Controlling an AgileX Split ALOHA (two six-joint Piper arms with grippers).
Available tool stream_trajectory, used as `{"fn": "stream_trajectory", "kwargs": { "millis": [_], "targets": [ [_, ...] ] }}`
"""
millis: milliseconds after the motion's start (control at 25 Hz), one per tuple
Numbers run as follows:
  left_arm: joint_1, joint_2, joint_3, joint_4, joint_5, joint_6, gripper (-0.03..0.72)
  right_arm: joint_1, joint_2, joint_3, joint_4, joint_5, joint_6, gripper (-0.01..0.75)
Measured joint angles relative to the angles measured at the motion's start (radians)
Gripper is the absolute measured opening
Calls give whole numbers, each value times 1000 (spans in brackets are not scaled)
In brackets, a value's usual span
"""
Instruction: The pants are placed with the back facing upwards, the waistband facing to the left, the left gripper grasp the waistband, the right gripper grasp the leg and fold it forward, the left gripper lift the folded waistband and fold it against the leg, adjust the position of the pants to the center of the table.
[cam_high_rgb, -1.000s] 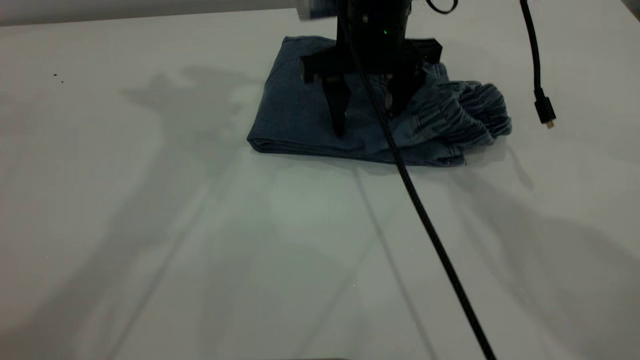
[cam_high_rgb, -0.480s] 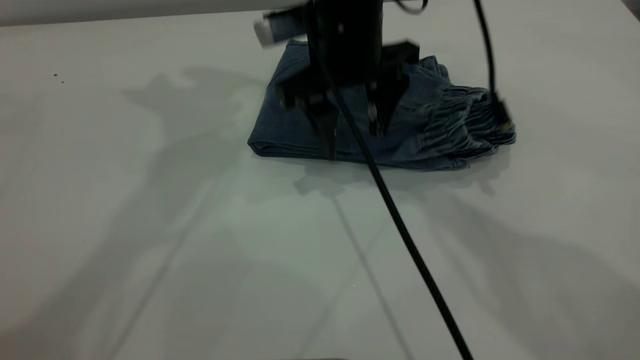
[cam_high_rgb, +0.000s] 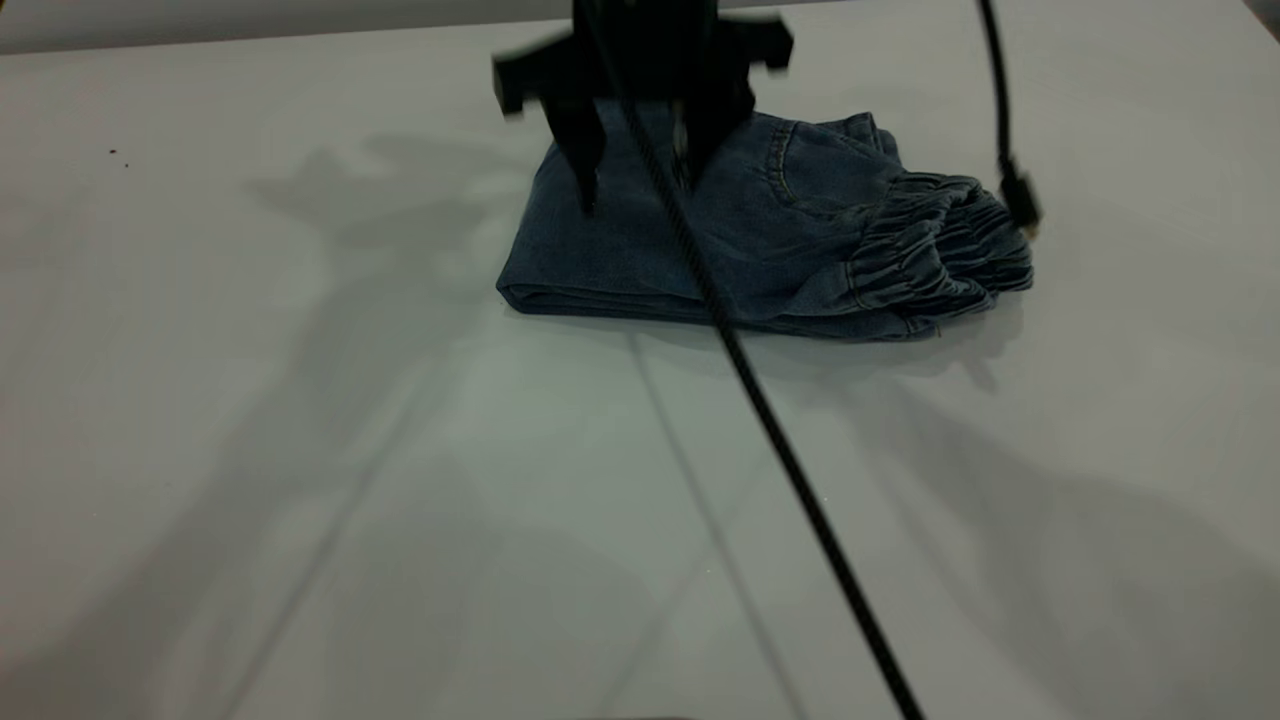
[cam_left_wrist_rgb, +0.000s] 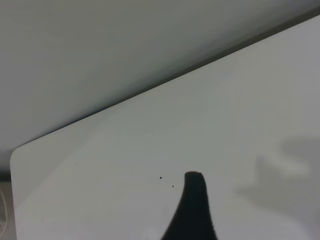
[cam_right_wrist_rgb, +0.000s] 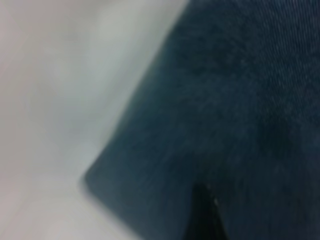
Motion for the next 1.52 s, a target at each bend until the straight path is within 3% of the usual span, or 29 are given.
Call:
{"fn": "stream_trajectory", "kwargs": {
  "millis": [280,680,880,1080,1280,1520],
  "targets": [
    [0,0,0,0,0,0,573,1,63,-6,-43,32,47,442],
    [0,0,1,0,0,2,573,56,63,-12,40,217,-123,441],
    [0,-39,2,0,13,46,573,63,22,-114,18,313,-159,441],
    [0,-191,2,0,79,97,573,63,-184,-170,-28,326,-186,441],
    [0,-341,2,0,232,111,573,68,-410,-165,-23,340,-215,441],
    [0,-468,19,-46,238,140,573,69,-747,32,23,351,-286,441]
  ]
}}
